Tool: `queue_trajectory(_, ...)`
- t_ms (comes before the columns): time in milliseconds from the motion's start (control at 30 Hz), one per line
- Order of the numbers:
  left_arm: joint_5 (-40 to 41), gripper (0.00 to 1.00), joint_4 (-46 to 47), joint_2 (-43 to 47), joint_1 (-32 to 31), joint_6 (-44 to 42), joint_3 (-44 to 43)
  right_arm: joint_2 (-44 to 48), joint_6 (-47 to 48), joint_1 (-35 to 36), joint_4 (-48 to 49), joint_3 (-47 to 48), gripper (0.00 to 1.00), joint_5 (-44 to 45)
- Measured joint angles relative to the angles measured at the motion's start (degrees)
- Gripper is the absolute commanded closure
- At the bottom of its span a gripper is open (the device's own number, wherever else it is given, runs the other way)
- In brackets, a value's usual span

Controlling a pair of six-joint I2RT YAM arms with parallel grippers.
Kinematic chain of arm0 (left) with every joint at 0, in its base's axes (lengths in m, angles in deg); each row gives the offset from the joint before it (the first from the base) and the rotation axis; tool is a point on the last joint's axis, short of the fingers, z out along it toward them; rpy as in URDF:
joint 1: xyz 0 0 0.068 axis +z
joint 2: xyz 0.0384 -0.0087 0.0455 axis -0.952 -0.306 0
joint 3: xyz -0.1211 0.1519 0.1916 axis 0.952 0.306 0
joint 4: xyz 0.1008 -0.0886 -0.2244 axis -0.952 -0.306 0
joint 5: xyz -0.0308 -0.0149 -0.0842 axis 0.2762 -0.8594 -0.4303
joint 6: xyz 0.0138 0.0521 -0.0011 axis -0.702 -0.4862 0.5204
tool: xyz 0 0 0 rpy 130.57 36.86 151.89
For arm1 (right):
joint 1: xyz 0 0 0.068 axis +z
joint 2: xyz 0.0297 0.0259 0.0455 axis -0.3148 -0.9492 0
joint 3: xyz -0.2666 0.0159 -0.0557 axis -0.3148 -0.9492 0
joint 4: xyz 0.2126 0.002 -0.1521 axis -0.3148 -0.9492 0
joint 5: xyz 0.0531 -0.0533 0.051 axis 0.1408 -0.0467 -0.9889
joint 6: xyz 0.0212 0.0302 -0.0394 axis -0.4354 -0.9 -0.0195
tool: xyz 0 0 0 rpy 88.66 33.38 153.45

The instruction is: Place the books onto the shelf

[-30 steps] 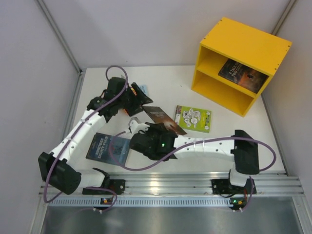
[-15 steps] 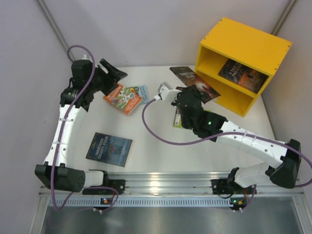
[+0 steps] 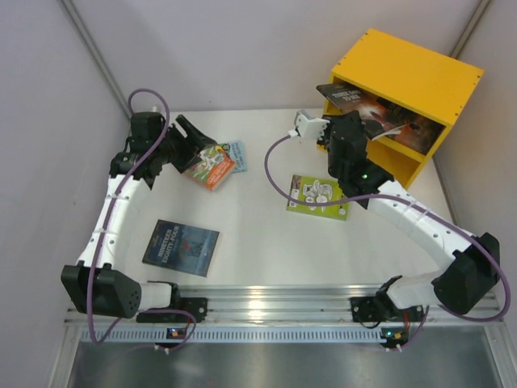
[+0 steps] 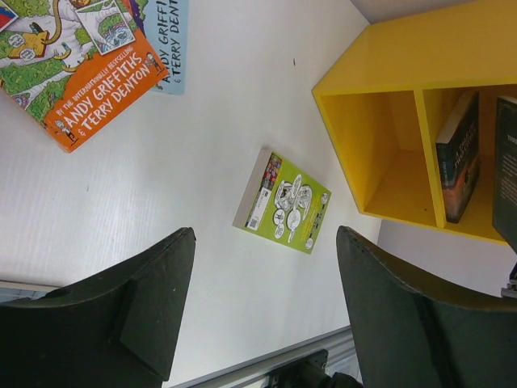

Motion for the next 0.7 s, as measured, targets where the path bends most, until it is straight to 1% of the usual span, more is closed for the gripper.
queue_trajectory(233, -1.6, 0.25, 0.7, 0.0, 0.0, -0.2, 0.0, -0.5, 3.2, -5.6, 2.9, -2.5, 1.0, -4.7)
queue_trajectory(533, -3.4, 0.24, 2.0, 0.2, 0.0, -1.9, 3.6, -2.5, 4.1, -9.1, 5.3, -4.6, 1.0, -8.0)
queue_trajectory(700, -4.3, 0.24, 2.7, 0.2, 0.0, -2.9, 5.1, -5.1, 6.4, -11.4, 10.6, -8.9, 1.0, -8.3)
